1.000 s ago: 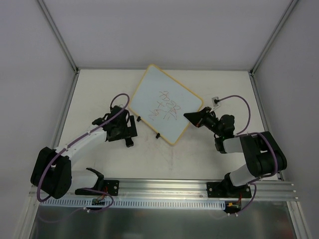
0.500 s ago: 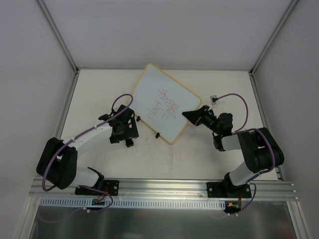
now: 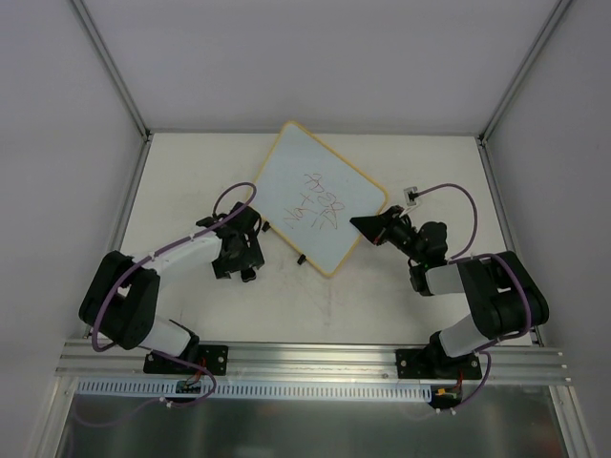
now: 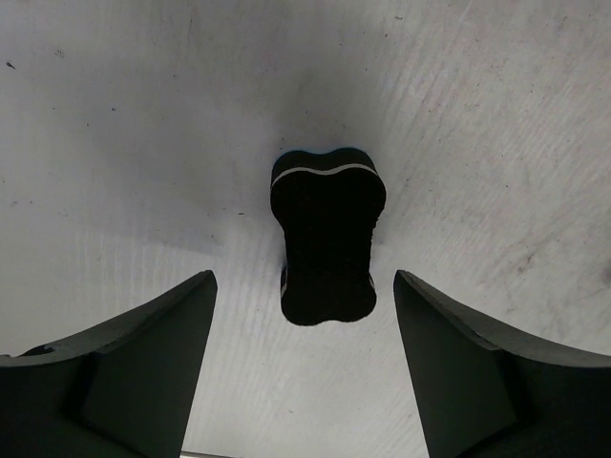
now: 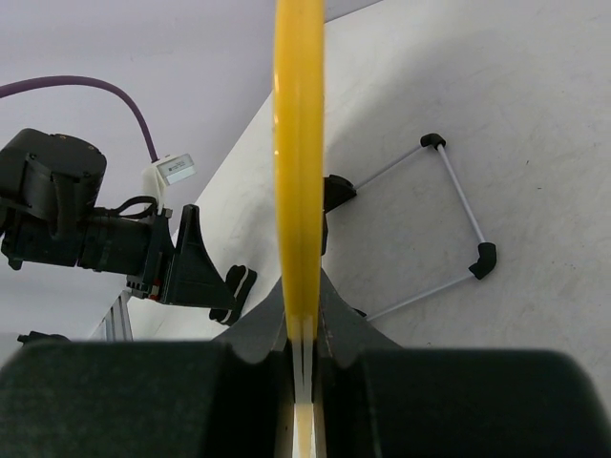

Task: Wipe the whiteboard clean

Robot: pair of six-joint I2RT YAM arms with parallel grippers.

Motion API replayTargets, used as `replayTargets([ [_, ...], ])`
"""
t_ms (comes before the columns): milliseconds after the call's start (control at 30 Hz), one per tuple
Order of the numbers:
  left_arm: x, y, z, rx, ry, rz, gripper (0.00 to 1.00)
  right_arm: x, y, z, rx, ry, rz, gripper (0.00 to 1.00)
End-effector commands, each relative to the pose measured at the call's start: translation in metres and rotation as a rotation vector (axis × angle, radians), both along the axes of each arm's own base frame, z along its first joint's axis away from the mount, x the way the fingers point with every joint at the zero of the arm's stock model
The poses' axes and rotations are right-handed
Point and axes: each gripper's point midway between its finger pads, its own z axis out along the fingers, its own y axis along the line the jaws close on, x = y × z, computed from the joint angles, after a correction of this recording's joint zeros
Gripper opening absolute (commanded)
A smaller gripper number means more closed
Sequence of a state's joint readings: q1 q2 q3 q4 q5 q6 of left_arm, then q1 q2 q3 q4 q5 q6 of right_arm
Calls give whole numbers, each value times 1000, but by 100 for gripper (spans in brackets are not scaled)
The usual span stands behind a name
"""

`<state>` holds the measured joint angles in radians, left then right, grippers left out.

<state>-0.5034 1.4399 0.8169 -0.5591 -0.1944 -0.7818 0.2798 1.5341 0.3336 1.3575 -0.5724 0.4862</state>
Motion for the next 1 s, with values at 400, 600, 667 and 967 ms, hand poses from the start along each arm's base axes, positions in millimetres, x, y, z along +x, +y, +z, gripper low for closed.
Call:
replayTargets([
  [400, 18, -2, 4, 45, -44, 86, 39, -14, 7, 28, -2, -204, 62, 0],
  [600, 15, -4, -4, 51, -21, 77, 39, -15, 6, 29, 1, -205, 64, 0],
  [667, 12, -2, -7, 62, -15, 77, 40, -15, 6, 29, 2, -203, 66, 0],
  [967, 15, -2, -7, 68, -22, 66, 44, -15, 5, 30, 6, -200, 67, 0],
])
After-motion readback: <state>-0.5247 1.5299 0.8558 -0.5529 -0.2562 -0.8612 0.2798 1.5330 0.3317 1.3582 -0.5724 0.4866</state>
